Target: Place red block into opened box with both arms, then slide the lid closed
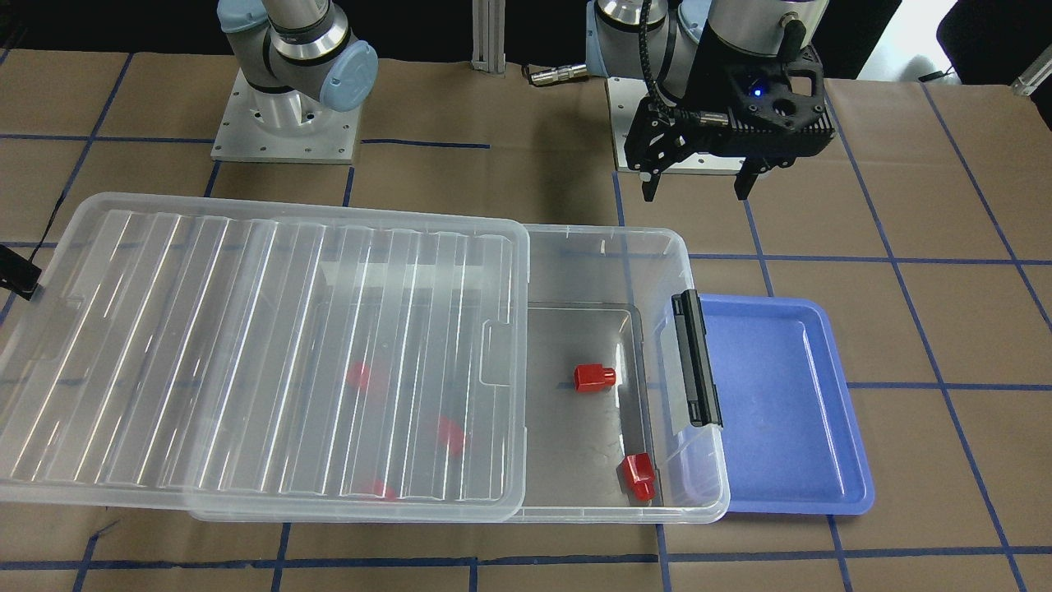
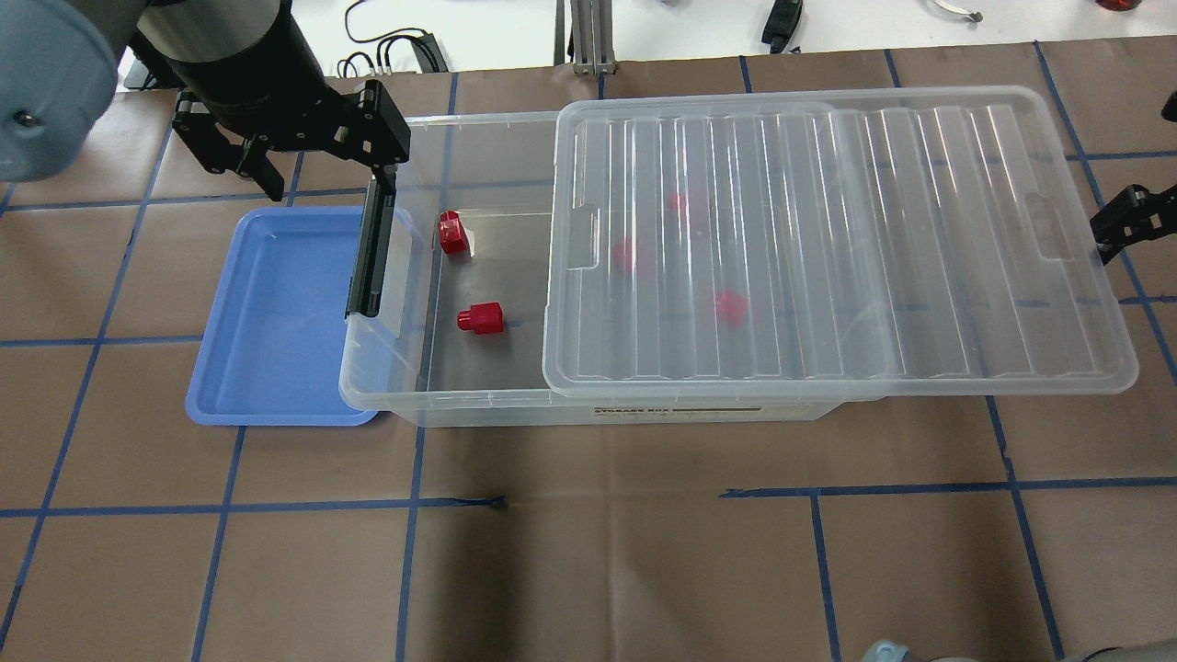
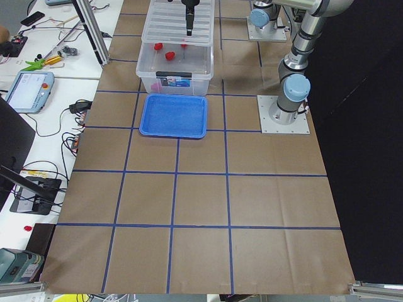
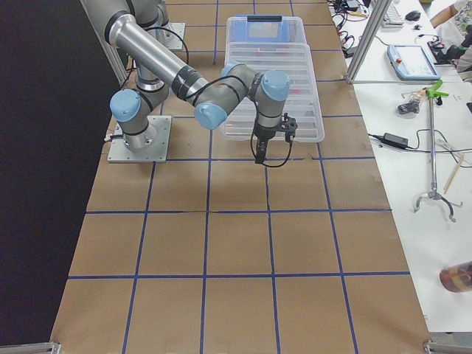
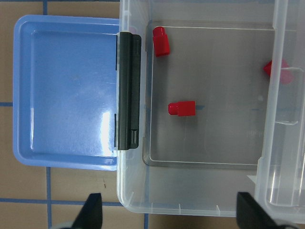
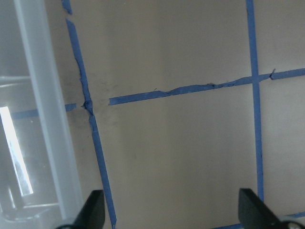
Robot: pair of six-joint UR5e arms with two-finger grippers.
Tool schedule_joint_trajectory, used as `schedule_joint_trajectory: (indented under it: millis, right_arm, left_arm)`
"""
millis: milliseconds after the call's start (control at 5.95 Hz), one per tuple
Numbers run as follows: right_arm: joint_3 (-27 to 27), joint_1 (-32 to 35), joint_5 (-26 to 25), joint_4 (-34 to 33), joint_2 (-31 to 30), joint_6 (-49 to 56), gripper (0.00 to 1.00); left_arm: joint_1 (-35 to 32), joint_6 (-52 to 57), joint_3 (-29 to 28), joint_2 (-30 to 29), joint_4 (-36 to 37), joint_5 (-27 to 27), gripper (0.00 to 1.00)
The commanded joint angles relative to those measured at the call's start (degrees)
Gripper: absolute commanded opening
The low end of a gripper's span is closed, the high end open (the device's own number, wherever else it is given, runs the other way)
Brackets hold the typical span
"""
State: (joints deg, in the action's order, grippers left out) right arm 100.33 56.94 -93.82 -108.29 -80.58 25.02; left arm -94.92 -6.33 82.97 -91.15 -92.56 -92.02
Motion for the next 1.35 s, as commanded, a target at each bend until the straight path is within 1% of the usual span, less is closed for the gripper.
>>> schedule_joint_trajectory:
  millis: [0, 336, 504, 673, 1177]
  right_arm:
    - [2.1, 1.7, 0.7, -0.2, -1.3, -0.1, 1.0]
    - [2.2, 4.4, 1.1, -0.2, -1.4, -0.1, 1.0]
    - [2.2, 5.8, 2.1, -0.2, -1.5, -0.9, 1.0]
    - [2.2, 7.6, 2.2, -0.1, -1.5, -5.1, 1.0]
    - [2.3, 12.4, 2.2, -0.1, -2.3, -13.0, 1.0]
  left_arm:
    - [0.0, 0.1, 0.0, 0.0, 0.0, 0.0, 0.98]
    - [0.1, 0.2, 0.0, 0.0, 0.0, 0.0, 0.98]
    - [0.1, 0.2, 0.0, 0.1, 0.0, -0.1, 0.98]
    - [0.1, 0.3, 0.0, 0.1, 0.0, -0.1, 0.98]
    - [0.1, 0.3, 0.0, 0.0, 0.1, -0.1, 0.98]
